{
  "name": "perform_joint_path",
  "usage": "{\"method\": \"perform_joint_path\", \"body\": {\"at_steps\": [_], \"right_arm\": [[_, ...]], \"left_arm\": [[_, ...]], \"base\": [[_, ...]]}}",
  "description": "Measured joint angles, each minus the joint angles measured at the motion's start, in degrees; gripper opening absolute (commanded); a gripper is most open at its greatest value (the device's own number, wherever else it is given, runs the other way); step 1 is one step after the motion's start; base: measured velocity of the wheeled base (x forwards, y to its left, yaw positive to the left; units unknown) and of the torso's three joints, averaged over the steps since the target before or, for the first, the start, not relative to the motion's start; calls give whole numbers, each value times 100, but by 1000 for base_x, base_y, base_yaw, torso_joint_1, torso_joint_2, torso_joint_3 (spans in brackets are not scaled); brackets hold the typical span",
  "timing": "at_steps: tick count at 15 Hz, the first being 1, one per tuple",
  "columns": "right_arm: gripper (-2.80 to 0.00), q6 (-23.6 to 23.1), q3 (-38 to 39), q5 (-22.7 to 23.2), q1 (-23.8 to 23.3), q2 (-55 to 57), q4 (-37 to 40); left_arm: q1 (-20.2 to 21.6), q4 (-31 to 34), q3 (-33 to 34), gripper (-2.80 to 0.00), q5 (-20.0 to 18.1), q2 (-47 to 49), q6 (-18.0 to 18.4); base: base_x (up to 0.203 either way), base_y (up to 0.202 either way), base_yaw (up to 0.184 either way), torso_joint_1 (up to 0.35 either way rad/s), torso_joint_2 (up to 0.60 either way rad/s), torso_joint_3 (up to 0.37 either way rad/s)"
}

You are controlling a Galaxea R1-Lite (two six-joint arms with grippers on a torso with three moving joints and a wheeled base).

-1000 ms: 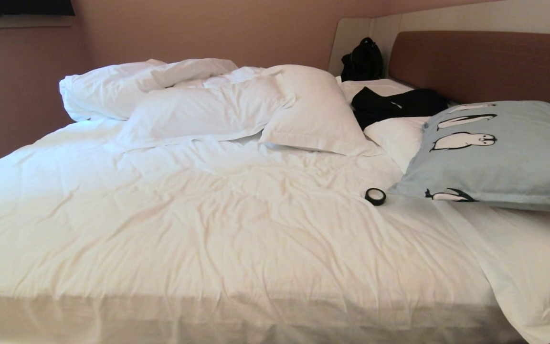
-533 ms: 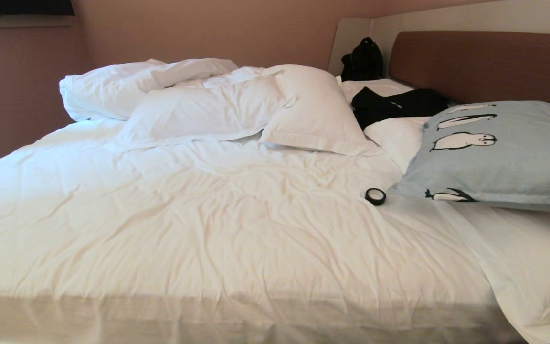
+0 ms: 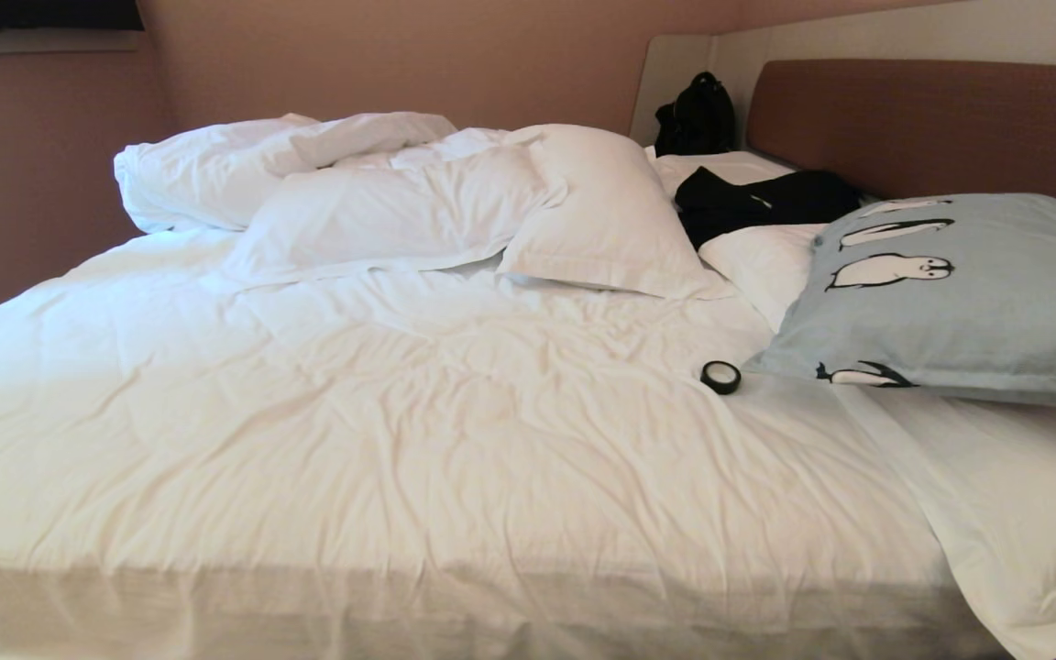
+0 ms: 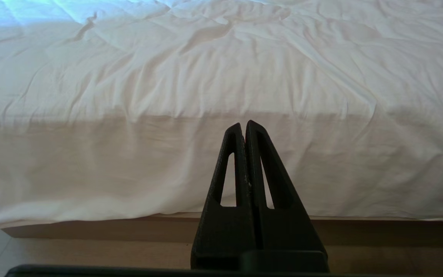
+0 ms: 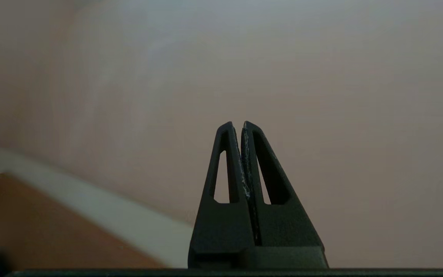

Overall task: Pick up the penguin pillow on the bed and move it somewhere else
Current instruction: Place the pillow at the bedside

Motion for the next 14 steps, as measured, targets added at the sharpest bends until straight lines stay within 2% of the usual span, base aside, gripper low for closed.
{"method": "perform_joint_path", "body": {"at_steps": [6,14], "right_arm": [[-280,13,4,1337,0,-397,1797],[-280,-33,206,1476,104,-662,4274]], "left_arm": [[0,2,0,-280,-3,0,0],[0,2,0,-280,-4,0,0]], "base": [[0,0,0,0,0,0],[0,0,0,0,0,0]]}}
